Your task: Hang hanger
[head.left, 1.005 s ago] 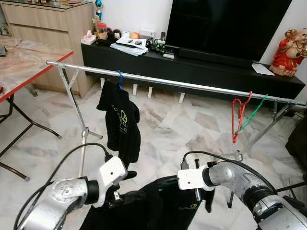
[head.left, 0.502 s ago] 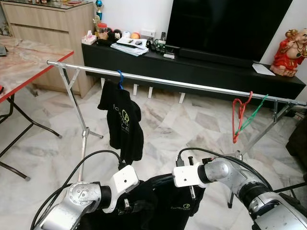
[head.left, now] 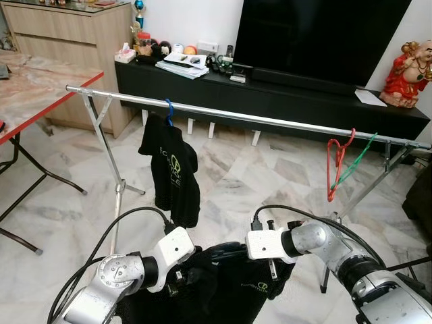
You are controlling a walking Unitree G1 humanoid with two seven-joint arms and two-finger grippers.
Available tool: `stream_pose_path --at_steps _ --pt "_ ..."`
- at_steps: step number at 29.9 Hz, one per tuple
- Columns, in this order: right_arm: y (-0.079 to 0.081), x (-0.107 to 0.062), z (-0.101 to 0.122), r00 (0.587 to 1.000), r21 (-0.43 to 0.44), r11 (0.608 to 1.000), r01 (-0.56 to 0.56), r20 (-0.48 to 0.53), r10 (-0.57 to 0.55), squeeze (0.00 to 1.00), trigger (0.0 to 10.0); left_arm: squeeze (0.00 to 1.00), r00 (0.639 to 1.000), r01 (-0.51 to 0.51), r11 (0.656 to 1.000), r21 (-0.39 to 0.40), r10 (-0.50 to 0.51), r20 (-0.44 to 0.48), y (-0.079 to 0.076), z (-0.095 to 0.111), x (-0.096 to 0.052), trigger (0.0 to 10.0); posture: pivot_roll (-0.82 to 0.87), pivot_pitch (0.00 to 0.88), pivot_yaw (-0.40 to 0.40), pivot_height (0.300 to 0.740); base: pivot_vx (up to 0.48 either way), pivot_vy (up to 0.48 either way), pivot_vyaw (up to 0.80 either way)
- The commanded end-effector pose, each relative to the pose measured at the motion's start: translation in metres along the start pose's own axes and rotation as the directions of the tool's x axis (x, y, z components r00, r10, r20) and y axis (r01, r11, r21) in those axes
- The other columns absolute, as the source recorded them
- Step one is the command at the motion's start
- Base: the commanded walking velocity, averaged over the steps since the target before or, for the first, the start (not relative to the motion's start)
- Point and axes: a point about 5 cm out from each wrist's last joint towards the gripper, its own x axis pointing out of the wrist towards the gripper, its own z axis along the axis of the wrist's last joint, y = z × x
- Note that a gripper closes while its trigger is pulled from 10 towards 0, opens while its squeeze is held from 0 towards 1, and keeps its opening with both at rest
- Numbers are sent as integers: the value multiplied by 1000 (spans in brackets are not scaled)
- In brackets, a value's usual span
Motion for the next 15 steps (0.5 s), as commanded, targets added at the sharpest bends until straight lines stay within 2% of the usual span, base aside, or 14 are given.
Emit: stream_pose_path --at_steps 1,5,15 --pt "-4 0 6 998 16 999 28 52 -29 0 0 0 997 43 999 18 -44 70 -7 12 7 0 196 0 -153 740 0 0 0" --pt "-3 -1 3 999 31 999 28 42 -30 0 0 0 990 104 995 5 -104 98 -15 16 6 0 196 0 -153 740 0 0 0" --pt "-3 -2 1 999 48 998 28 43 -30 0 0 0 983 156 988 1 -156 97 -21 15 8 0 195 0 -153 740 0 0 0"
